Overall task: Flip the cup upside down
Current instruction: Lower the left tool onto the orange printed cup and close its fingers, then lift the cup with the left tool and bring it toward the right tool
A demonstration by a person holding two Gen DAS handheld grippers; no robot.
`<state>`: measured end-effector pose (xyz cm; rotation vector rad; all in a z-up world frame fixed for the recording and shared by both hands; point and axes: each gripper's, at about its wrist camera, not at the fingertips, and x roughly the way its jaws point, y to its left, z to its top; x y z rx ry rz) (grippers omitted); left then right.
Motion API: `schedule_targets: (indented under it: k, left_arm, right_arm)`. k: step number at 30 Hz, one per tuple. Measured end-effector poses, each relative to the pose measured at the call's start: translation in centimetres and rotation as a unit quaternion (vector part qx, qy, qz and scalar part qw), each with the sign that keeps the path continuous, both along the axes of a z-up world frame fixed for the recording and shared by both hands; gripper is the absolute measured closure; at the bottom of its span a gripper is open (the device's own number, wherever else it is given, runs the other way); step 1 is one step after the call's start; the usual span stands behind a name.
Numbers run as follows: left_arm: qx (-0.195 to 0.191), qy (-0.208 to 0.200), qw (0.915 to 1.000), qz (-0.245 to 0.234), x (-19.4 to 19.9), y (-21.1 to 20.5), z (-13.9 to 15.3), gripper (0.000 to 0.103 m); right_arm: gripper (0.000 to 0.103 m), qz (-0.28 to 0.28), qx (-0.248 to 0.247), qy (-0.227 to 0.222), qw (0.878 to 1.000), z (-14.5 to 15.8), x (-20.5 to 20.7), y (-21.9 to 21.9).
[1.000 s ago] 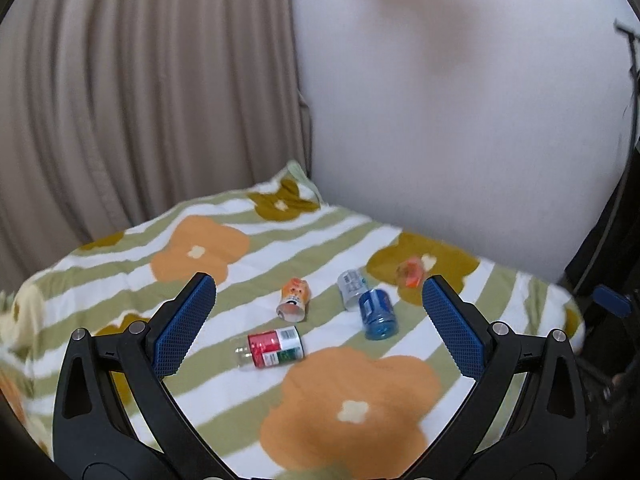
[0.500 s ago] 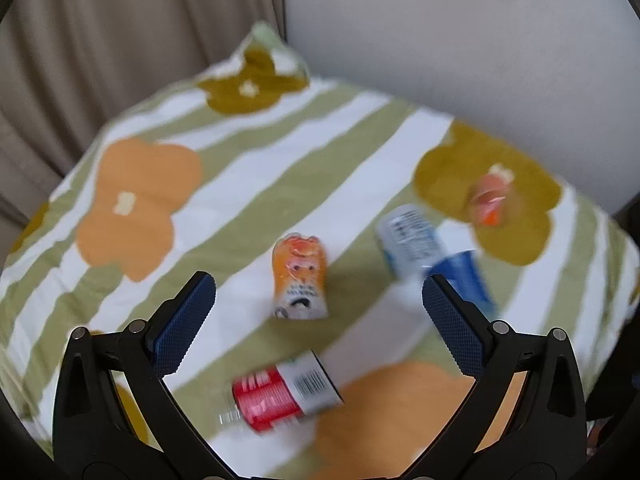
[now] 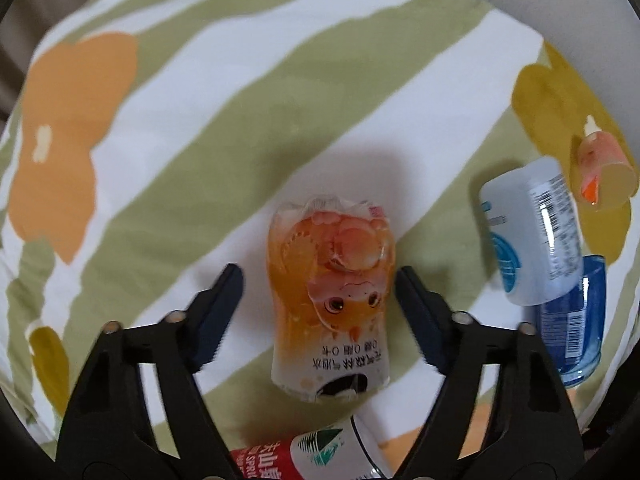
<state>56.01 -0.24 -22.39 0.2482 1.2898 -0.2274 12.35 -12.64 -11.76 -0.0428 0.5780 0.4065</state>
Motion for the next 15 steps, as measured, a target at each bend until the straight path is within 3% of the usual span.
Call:
schedule_targets:
  k: [1,8,15]
  left_arm:
    - [-0.005,0.009,0.9999,0.0,0.0,0.0,-0.3,0.048]
    - [-0.011,0.01,0.9999,-0.003,-1.5,-0.7,1.0,0.048]
    - [-0.011,-0.034,0.998,-0.052,-8.3,-2.8,9.7,0.048]
  right_arm:
    - [0.0,0.0,0.003,0.002,1.0,-0.1,0.1,-0.1]
    - [0.0,-0.003,0.017,0.001,1.0,0.6,0.0,-0.5]
    - [0.0,-0.018,0.028,-0.025,0.999,4.4,-2.3,-1.3]
